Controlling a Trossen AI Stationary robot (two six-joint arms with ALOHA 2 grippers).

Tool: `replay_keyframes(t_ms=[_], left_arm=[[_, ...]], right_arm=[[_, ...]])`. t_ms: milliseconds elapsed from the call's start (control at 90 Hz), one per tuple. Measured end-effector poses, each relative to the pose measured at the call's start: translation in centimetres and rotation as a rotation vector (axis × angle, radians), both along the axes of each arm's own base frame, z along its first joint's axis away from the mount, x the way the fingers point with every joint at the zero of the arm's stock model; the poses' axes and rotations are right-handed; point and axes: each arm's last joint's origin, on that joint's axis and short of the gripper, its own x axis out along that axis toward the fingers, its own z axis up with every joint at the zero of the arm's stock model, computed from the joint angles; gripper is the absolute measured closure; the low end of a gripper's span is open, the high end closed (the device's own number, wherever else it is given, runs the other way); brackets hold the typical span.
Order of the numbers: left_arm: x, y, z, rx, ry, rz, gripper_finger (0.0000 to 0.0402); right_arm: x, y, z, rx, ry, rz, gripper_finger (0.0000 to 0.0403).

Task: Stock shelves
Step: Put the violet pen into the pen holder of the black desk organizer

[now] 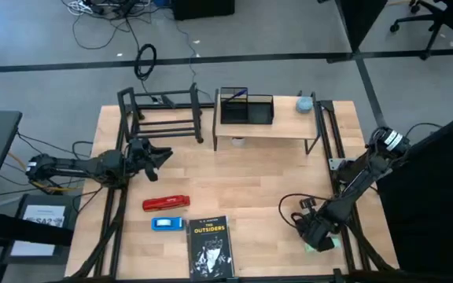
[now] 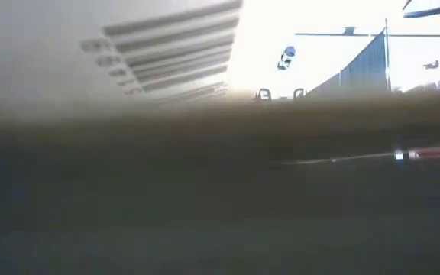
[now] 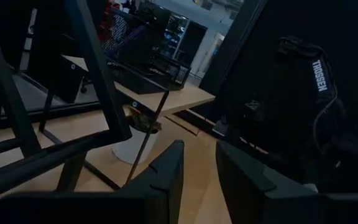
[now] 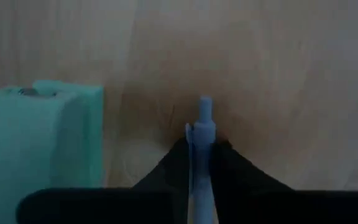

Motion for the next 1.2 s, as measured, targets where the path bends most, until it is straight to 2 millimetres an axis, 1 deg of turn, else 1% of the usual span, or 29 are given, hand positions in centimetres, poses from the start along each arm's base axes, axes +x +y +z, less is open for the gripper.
replay_keyframes(t_ms=[44, 111, 144, 200, 256, 300, 400, 489, 578, 622, 678, 767, 878, 944, 1056, 1122, 1200], left_arm=[[0.0, 0.0, 0.0, 0.0, 0.001, 0.0, 0.0326], [0.0, 0.0, 0.0, 0.0, -0.001, 0.0, 0.0326], [0.0, 0.0, 0.0, 0.0, 0.0, 0.0, 0.0326], [0.0, 0.0, 0.0, 0.0, 0.001, 0.0, 0.0326], [0.0, 0.0, 0.0, 0.0, -0.002, 0.001, 0.0326], [0.0, 0.0, 0.1, -0.001, -0.006, 0.0, 0.0326], [0.0, 0.0, 0.1, -0.001, -0.009, -0.001, 0.0326], [0.0, 0.0, 0.1, -0.001, -0.012, -0.004, 0.0326], [0.1, 0.0, 0.1, -0.005, -0.009, -0.008, 0.0326], [0.1, 0.0, 0.0, -0.005, -0.005, -0.01, 0.0326], [0.1, 0.0, 0.0, -0.005, -0.003, -0.012, 0.0326], [0.1, 0.0, 0.0, -0.006, -0.005, -0.012, 0.0326], [0.1, 0.0, 0.0, -0.006, -0.004, -0.013, 0.0326], [0.1, 0.0, 0.0, -0.006, -0.004, -0.013, 0.0326], [0.1, 0.0, 0.0, -0.002, -0.002, -0.012, 0.0326], [0.1, 0.0, 0.0, -0.002, -0.002, -0.011, 0.0326], [0.1, 0.0, 0.0, -0.002, -0.001, -0.003, 0.0326]], right_arm=[[0.6, -0.3, 0.2, -0.01, -0.017, -0.031, 0.0393], [1.9, -1.1, 0.9, -0.059, -0.125, -0.094, 0.0402], [2.3, -1.5, 1.2, -0.081, -0.138, -0.12, 0.0402], [3.0, -2.1, 2.1, -0.098, -0.184, -0.157, 0.04], [4.1, -2.5, 3.3, -0.059, -0.239, -0.189, 0.04], [4.9, -3.3, 4.1, -0.052, -0.285, -0.218, 0.04], [5.9, -4.8, 5.4, -0.037, -0.38, -0.264, 0.0401], [6.5, -6.1, 6.8, 0.017, -0.429, -0.291, 0.0401], [6.6, -7.1, 7.3, 0.069, -0.413, -0.311, 0.0402], [6.6, -7.3, 7.6, 0.11, -0.401, -0.295, 0.0402], [6.6, -6.9, 7.8, 0.173, -0.39, -0.236, 0.0393], [6.0, -5.6, 7.0, 0.209, -0.388, -0.168, 0.0364], [4.4, -4.1, 5.0, 0.159, -0.396, -0.119, 0.0313], [3.1, -3.5, 3.8, 0.122, -0.396, -0.154, 0.0283], [1.0, -3.0, 1.9, 0.094, -0.424, -0.267, 0.0241], [0.0, -2.8, 1.0, 0.079, -0.47, -0.317, 0.0226], [-1.0, -2.8, 0.0, 0.071, -0.537, -0.343, 0.0216]])
